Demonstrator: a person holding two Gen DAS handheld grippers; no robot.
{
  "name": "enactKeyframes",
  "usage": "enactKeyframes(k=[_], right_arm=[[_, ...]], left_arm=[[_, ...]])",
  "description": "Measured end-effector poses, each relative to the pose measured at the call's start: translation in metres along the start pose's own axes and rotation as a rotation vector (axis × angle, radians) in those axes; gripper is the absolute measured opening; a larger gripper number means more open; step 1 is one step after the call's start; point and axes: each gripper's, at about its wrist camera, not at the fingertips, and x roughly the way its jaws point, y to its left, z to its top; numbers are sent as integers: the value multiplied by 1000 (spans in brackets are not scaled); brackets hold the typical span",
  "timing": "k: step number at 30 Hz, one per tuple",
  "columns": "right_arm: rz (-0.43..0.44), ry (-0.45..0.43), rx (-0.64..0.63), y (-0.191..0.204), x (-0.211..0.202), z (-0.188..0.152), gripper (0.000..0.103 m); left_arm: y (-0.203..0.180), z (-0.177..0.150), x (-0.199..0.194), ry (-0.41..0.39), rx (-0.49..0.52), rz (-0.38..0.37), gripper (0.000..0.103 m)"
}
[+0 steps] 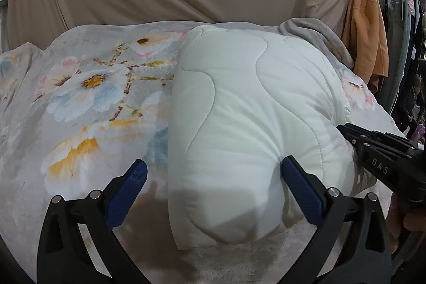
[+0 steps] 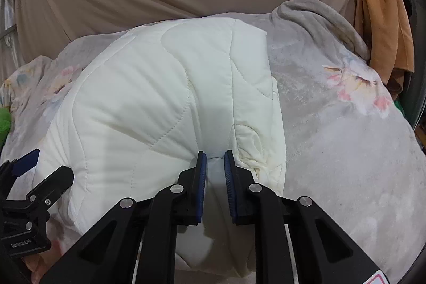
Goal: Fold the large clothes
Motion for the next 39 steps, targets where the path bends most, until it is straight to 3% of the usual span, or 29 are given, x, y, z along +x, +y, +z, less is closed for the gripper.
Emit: enactKeyframes(k=[2,3,4,6,9,13,17,22,27,30,32,34,36,39], right_arm=[[46,-37,35,-8,-18,5,17],[79,-62,66,-17,-27,7,23],[112,-81,112,-29,-35,9,39],[114,-83,184,-49,-38,10,57],[147,-2,250,-67,-19,7,61],[332,136,346,-78,21,-1,71],[427,194,417,-82,47,-4,79],[503,219,460,-82,66,-4,83],[516,204,445,-77,71,0,82],[533,196,424,-77,70,4,74],[558,186,420,-75,69,7,62],[562,158,404,-69,60,11,42],[531,114,374,-63,49,16,35],[494,41,329,-53,31,23,31]], left_arm=[[4,6,-5,-2,-4,-49,98],[8,10,-10,-10,-13,-70,98],[13,17,-13,-15,-24,-94,98],[24,28,-11,0,-42,-131,98],[44,45,8,68,-96,-193,98],[57,52,48,200,-156,-276,98],[60,47,77,297,-247,-376,98],[41,50,75,277,-188,-312,98],[32,51,76,265,-165,-266,98],[30,51,76,257,-149,-260,98],[28,52,75,253,-134,-265,98],[25,54,68,235,-106,-255,92],[22,58,61,212,-81,-247,79],[17,65,48,175,-34,-236,67]])
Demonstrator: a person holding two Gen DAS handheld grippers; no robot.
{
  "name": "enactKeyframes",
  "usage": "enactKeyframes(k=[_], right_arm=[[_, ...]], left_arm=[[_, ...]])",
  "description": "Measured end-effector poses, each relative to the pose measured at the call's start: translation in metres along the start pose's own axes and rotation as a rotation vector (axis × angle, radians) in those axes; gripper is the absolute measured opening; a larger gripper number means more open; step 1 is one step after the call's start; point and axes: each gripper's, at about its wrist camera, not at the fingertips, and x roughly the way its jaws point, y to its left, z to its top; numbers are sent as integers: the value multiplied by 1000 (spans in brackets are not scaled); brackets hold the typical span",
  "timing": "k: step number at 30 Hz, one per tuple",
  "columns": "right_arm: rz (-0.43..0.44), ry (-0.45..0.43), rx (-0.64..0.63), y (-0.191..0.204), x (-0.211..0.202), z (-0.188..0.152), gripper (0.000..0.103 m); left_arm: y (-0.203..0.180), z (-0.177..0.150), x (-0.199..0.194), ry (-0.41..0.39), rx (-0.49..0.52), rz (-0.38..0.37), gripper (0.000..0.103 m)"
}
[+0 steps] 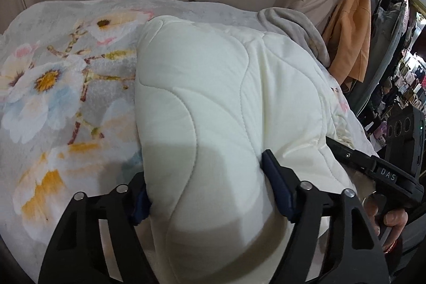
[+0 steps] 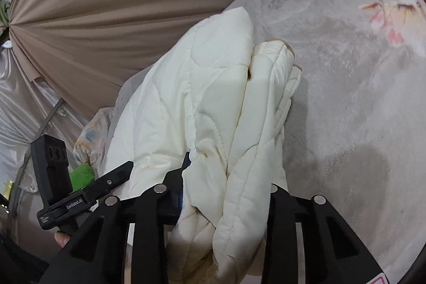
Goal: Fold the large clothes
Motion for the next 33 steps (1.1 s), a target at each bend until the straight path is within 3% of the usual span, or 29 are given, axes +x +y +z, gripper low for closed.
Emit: enactKeyframes(k=[3,13,21,28,31,33], right_arm=[[-15,-62,-49,18,-16,2,30],[-25,-247,-180,74,-79,7,29],[8,-380,-305,141,-101,21,29],[112,-454,-401,207,-76,54,29],[163,-438,-395,221,-33,71,30],[188,-383,-359,220,16,81,32]], left_arm=[[-10,4,-16,-41,44,9,60],[-42,21,-98,-256,180,31,58],[-31,41,-162,-433,223,61,58],[17,72,-202,-644,245,107,58],[47,87,-192,-682,235,133,59],[76,98,-167,-659,197,148,62]])
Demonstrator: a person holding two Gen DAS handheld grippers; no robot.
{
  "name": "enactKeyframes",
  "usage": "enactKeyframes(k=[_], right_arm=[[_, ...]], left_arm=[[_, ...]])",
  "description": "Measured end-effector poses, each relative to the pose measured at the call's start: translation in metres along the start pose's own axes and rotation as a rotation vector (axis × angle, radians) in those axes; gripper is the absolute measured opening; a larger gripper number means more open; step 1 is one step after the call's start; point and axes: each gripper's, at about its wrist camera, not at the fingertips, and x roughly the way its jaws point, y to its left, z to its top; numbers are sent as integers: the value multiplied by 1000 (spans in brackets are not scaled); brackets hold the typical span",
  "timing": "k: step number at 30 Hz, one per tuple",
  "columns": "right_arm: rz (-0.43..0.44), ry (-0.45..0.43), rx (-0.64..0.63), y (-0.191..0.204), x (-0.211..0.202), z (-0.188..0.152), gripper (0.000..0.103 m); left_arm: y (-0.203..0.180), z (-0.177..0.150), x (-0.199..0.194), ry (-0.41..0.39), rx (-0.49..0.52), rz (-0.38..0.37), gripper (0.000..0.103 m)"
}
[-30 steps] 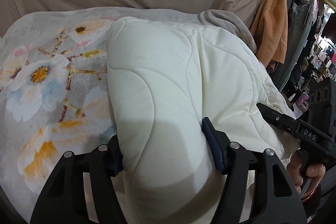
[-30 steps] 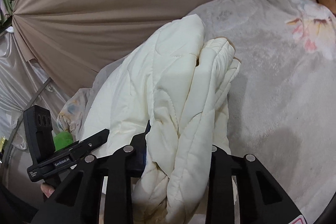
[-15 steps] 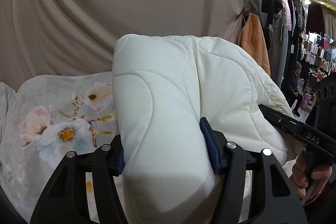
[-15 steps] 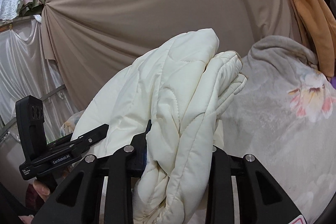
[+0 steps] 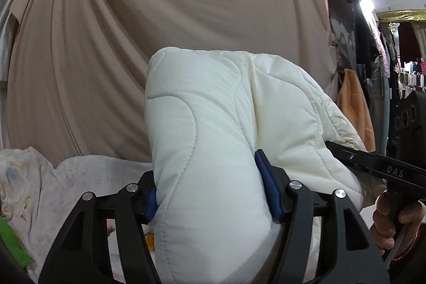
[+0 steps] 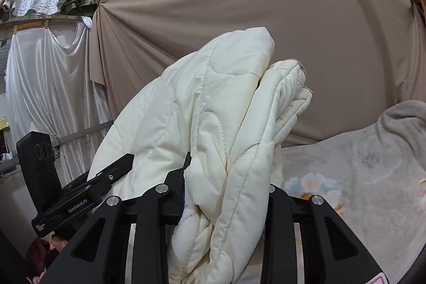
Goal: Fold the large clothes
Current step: 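Lower the folded bundle onto the blanket and open both grippers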
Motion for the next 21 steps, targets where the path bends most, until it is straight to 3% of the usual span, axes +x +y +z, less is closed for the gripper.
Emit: enactKeyframes(k=[3,6,7,9,12,15,17,19,21], right_arm=[[-17,132,70,-29,76,-42,37],[-102,354,152,-64,141,-106,44],[-123,441,171,-76,157,-131,51],[-81,400,182,-83,147,-150,58],[-91,402,121,-78,126,-143,58],[-154,327,103,-69,96,-125,59],[-208,271,74,-55,84,-109,49],[-205,271,42,-37,82,-96,21],[-196,297,-6,-17,86,-95,8]], left_arm=[[48,-49,57,128,-69,42,69],[85,-127,116,378,-120,139,71],[93,-147,125,437,-128,164,74],[102,-164,110,385,-142,159,85],[95,-152,89,378,-65,161,85],[92,-137,70,375,-39,187,86],[93,-127,62,380,-58,204,86],[91,-124,56,384,-102,219,86],[87,-125,55,408,-145,234,86]])
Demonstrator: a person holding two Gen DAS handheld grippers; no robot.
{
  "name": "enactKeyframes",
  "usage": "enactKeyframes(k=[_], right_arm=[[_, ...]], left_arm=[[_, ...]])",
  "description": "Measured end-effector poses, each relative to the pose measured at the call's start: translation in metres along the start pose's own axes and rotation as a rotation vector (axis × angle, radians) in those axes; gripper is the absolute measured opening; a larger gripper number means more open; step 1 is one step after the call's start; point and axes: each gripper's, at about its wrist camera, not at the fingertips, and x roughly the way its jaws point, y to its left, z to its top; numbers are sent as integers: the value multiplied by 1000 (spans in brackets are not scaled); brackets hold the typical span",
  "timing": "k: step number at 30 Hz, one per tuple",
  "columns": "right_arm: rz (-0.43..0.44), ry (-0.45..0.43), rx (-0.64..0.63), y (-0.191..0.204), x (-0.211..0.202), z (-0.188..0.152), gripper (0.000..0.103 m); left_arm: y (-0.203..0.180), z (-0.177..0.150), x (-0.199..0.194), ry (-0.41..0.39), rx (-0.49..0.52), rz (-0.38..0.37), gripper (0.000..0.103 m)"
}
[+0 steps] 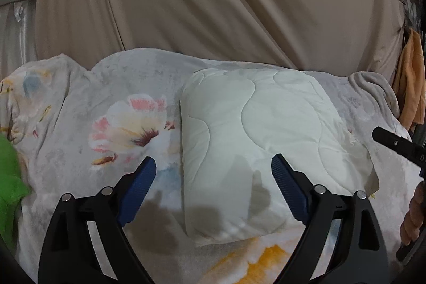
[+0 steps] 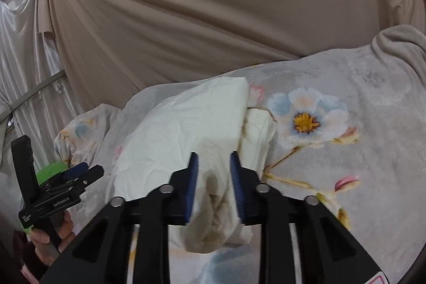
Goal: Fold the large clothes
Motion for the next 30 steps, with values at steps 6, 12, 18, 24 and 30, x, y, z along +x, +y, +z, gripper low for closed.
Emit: enactKeyframes(k=[6,12,18,24,30], right_arm=[[-99,119,-104,23,36,-34,0],[-120,183,-68,-2,70,-50,0],[-131,149,-90,-2,77,-55,0],[-166,68,-75,14,32,-55,6],[-262,35,-119,34,-17,-87,50]], left_arm=[[-8,-24,22,88,-35,80,87],[-9,-34,34,105,-38,69,88],[-19,-41,36,64,2,113,89],[-34,-50,13,14,53,171,94],[-44,-78,-7,35,42,179,95]])
